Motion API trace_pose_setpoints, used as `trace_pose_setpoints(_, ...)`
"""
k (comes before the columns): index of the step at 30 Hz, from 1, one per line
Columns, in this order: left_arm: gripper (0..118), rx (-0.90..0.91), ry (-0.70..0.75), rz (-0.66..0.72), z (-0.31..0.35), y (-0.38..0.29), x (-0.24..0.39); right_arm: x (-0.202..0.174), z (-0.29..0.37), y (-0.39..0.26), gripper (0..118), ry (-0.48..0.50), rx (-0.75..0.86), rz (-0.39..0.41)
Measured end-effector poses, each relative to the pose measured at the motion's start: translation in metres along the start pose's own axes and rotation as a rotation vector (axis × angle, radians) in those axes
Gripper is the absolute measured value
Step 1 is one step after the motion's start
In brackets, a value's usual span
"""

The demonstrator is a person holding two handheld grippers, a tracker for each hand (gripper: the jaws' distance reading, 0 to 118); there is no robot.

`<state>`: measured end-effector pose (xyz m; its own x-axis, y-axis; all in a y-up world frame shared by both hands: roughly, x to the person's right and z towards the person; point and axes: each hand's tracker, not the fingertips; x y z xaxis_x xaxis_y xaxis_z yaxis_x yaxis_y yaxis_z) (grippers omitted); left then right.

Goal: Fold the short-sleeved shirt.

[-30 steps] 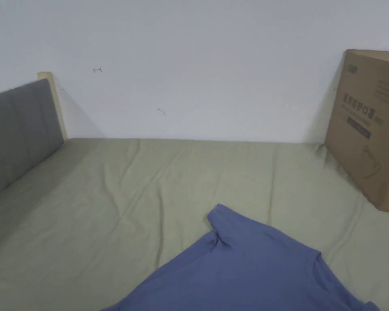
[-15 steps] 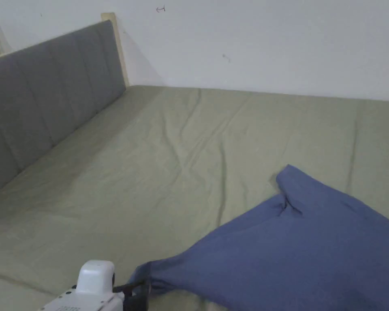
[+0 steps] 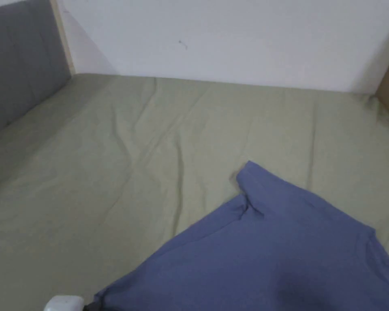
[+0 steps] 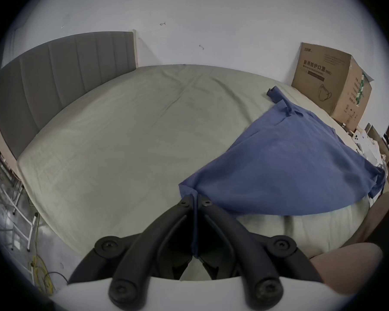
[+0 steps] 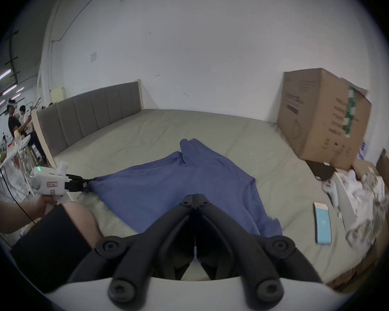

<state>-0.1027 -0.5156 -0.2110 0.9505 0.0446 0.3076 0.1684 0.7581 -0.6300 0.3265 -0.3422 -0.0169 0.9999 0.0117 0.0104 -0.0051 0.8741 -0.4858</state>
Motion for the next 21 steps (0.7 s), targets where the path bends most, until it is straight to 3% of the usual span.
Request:
trace_pose_setpoints(2,2,-0.004,-0.009,0.056,-0.008,0.002,-0.010,0.014,-0.045,0.016,0,0.002,-0.029,0.044)
trace_pose_setpoints(3,1,-0.006,-0.021,0.086,-0.007,0.003,-0.012,0.018,-0.077,0.023,15,0.003,-0.062,0.059)
trace_pose_setpoints(4,2,-0.002,-0.028,0.098,-0.006,0.005,-0.014,0.023,-0.116,0.031,54,0.018,-0.094,0.063)
trace_pose_setpoints(5,2,-0.003,-0.030,0.091,-0.004,0.006,-0.013,0.034,-0.149,0.037,112,0.045,-0.136,0.076)
trace_pose_setpoints(6,2,0.004,-0.025,0.080,-0.007,0.007,-0.016,0.044,-0.187,0.045,117,0.035,-0.203,0.084)
trace_pose_setpoints(7,2,0.036,-0.010,0.049,-0.004,0.008,-0.014,0.058,-0.228,0.047,117,0.001,-0.271,0.084)
trace_pose_setpoints(8,2,0.099,0.009,0.025,0.002,0.008,-0.012,0.073,-0.259,0.053,117,-0.018,-0.247,0.032)
trace_pose_setpoints(9,2,0.126,0.003,-0.007,0.004,0.009,-0.011,0.086,-0.290,0.059,117,-0.047,-0.248,0.048)
trace_pose_setpoints(13,2,0.071,-0.007,-0.071,-0.001,0.013,-0.003,0.122,-0.398,0.066,116,-0.107,-0.395,0.046)
trace_pose_setpoints(16,2,0.047,-0.022,-0.058,-0.009,0.011,-0.009,0.123,-0.424,0.058,109,-0.031,-0.477,0.037)
trace_pose_setpoints(17,2,0.038,-0.027,-0.049,-0.010,0.012,-0.011,0.121,-0.429,0.053,94,-0.038,-0.515,0.019)
trace_pose_setpoints(19,2,0.034,-0.038,-0.032,-0.008,0.013,-0.010,0.113,-0.428,0.043,31,-0.001,-0.533,0.037)
trace_pose_setpoints(21,2,0.032,-0.052,-0.028,-0.008,0.014,-0.010,0.100,-0.407,0.041,4,-0.011,-0.447,0.103)
